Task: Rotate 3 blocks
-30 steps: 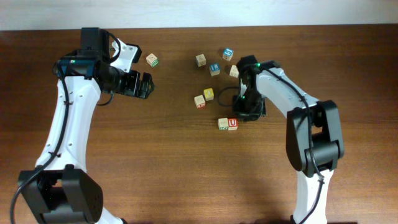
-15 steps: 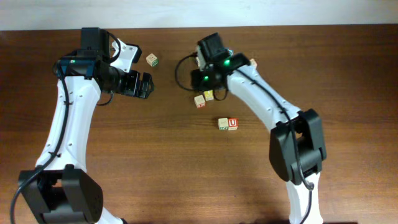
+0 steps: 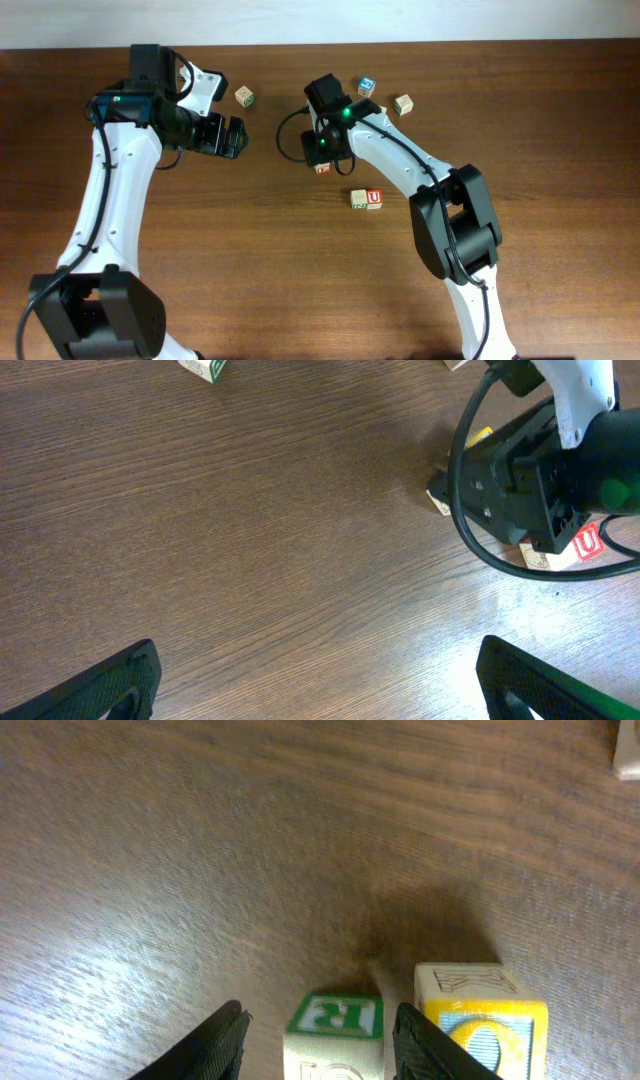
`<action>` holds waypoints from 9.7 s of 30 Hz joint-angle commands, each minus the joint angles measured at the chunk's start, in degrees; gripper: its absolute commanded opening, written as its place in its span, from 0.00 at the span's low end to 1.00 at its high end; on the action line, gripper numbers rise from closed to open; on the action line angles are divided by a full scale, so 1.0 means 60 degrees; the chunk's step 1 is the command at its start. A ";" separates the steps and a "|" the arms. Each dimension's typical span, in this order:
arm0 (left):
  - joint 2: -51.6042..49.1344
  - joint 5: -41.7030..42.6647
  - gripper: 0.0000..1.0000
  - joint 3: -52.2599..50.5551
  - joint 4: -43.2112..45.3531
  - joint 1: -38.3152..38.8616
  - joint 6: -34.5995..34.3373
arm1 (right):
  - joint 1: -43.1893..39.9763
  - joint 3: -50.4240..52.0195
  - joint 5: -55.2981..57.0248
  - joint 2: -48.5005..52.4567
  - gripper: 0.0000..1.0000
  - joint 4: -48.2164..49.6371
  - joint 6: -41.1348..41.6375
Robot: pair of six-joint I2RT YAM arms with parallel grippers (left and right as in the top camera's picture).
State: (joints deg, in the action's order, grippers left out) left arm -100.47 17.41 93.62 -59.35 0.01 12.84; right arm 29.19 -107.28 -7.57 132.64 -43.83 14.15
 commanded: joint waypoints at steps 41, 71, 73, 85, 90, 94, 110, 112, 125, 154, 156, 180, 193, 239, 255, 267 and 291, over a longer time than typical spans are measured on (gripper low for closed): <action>0.0011 0.0135 0.99 0.0197 -0.0015 -0.0029 0.0018 | 0.0069 -0.0106 0.0120 0.0044 0.25 -0.4794 0.1974; 0.0011 0.0135 0.99 0.0197 -0.0015 -0.0029 0.0018 | 0.0874 -0.1450 0.0109 0.0029 0.06 -0.5442 0.1049; 0.0011 0.0135 0.99 0.0197 -0.0015 -0.0029 0.0018 | 0.0892 -0.1147 0.0109 0.0029 0.04 -0.5315 0.1086; 0.0011 0.0135 0.99 0.0197 -0.0015 -0.0029 0.0018 | 0.0882 -0.0160 0.0681 0.0029 0.04 -0.4838 0.1224; 0.0011 0.0135 0.99 0.0197 -0.0015 -0.0029 0.0018 | 0.0874 -0.0160 0.0896 0.0029 0.04 -0.4834 0.1220; 0.0011 0.0135 0.99 0.0197 -0.0015 -0.0029 0.0018 | 0.0874 -0.0160 0.0987 0.0029 0.05 -0.4834 0.1220; 0.0011 0.0138 0.99 0.0197 -0.0015 -0.0029 0.0018 | 0.0874 -0.0164 0.1319 0.0029 0.05 -0.4874 0.0674; 0.0011 0.0135 0.99 0.0197 -0.0015 -0.0029 0.0018 | 0.0871 -0.0164 0.1464 0.0029 0.05 -0.4878 0.0517; 0.0011 0.0138 0.99 0.0197 -0.0015 -0.0029 0.0018 | 0.0863 -0.0164 0.2251 0.0029 0.12 -0.4903 0.0353; 0.0011 0.0135 0.99 0.0197 -0.0015 -0.0029 0.0018 | -0.1315 -0.0517 0.1049 -0.0277 0.17 -0.5111 0.0608; 0.0011 0.0135 0.99 0.0197 -0.0015 -0.0029 0.0018 | -0.1315 -0.0331 0.1049 -0.0277 0.17 -0.5016 0.0605; 0.0011 0.0138 0.99 0.0197 -0.0015 -0.0029 0.0018 | -0.1457 -0.0630 0.1300 -0.0291 0.24 -0.4951 0.0182; 0.0011 0.0135 0.99 0.0197 -0.0015 -0.0029 0.0018 | -0.2488 -0.4670 0.0601 -0.2444 0.23 -0.8921 -0.0670; -0.3887 0.4692 0.00 -0.0528 0.3027 0.2940 -0.4980 | -0.5923 0.6747 -0.4921 -0.4368 0.04 -0.0215 -0.3045; -0.3880 0.4710 0.00 -0.3581 0.7821 0.3388 -0.6696 | -0.5552 0.6747 -0.4921 -0.3599 0.04 0.0437 -0.2528; -0.3136 0.3861 0.00 -0.3581 0.6561 0.3610 -0.6699 | -0.5297 0.6747 -0.4885 -0.3453 0.04 0.0743 -0.2255; -0.2739 0.4379 0.00 -0.3759 0.6492 0.3891 -0.6991 | -0.5297 0.6747 -0.4881 -0.3453 0.04 0.0874 -0.1453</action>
State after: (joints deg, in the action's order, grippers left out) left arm -118.28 43.68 71.72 -20.51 22.20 -28.58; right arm -2.83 -66.85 -36.14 111.39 -38.83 5.58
